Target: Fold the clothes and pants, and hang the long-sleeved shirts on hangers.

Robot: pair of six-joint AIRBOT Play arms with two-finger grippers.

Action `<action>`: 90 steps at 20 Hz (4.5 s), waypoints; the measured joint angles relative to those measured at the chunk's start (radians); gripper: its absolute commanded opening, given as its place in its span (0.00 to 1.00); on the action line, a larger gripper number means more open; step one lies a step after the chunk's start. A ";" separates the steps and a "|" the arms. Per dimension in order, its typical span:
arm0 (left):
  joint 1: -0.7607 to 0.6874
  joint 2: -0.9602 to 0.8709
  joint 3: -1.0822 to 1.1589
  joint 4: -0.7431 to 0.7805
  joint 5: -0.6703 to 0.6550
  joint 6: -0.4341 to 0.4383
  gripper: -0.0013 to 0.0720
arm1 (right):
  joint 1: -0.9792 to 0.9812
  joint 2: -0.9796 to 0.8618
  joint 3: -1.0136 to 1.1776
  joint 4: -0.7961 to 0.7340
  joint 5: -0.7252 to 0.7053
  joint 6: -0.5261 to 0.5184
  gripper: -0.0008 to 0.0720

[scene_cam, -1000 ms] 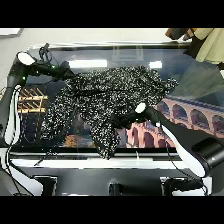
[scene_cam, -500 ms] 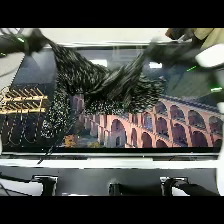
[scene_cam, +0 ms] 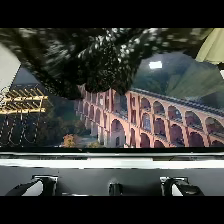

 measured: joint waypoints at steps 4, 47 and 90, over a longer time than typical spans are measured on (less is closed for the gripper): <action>0.038 0.167 -0.027 0.071 -0.078 -0.010 0.04 | -0.008 0.125 0.013 -0.135 0.017 0.069 0.04; 0.081 -0.462 -0.679 0.195 -0.345 0.169 0.94 | -0.259 -0.780 -0.572 0.050 0.563 -0.263 0.93; -0.048 -0.447 -0.982 0.388 -0.320 0.111 0.94 | -0.261 -0.451 -0.988 -0.193 0.306 -0.170 0.05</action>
